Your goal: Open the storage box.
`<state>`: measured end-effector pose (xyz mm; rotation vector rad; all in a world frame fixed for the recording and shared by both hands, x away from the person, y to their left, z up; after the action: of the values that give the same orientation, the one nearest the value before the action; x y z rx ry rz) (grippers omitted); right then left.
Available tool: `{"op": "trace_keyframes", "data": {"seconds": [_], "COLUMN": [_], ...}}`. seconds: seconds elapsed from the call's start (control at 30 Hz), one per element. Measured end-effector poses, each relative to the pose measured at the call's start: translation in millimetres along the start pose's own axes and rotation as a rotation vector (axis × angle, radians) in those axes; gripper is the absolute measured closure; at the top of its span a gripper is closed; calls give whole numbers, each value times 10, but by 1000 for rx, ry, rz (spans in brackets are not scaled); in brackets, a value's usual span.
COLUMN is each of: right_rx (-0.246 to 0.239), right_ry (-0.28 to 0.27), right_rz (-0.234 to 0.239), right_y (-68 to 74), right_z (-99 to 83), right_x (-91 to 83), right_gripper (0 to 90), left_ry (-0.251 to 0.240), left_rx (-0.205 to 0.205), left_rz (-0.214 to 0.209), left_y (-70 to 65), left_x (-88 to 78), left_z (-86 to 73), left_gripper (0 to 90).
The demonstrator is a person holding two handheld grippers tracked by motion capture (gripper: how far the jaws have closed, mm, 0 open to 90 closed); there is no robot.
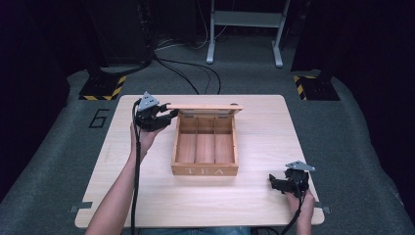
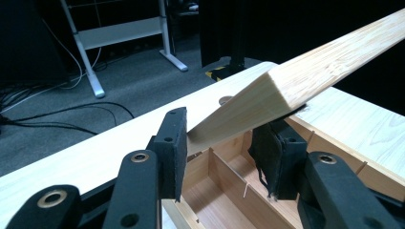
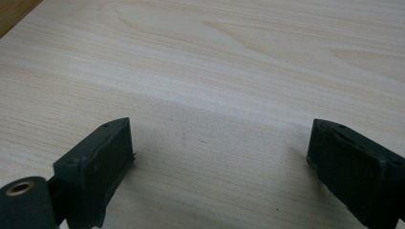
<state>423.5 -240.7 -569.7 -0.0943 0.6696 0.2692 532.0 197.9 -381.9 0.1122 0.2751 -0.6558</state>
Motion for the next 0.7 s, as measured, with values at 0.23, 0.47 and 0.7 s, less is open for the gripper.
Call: {"op": "trace_keyframes", "data": {"seconds": [0.23, 0.47, 0.7], "right_rx": [0, 1, 1], "right_ry": [1, 1, 1], "right_rz": [1, 0, 0], "right_y": [0, -1, -1], "right_z": [0, 0, 0], "right_x": [0, 1, 0], "right_gripper": [78, 78, 79], "left_ry": [15, 12, 13], "left_rx": [-7, -12, -10], "left_rz": [-8, -6, -7], "left_y": [39, 45, 49], "left_x": [27, 36, 36], "left_z": [54, 64, 64], "left_gripper": [570, 571, 571]}}
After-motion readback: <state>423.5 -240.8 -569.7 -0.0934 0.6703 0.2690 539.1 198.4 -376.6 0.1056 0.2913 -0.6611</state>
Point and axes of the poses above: each handheld gripper's, and its own axes: x roughly forward along the jaws, z roughly out of its top, y roughly to its left, the point moved 6 cm from there along x, roughly forward along the jaws, and after that the axes turned 4 degrees about -y, right-handed, at the moved point
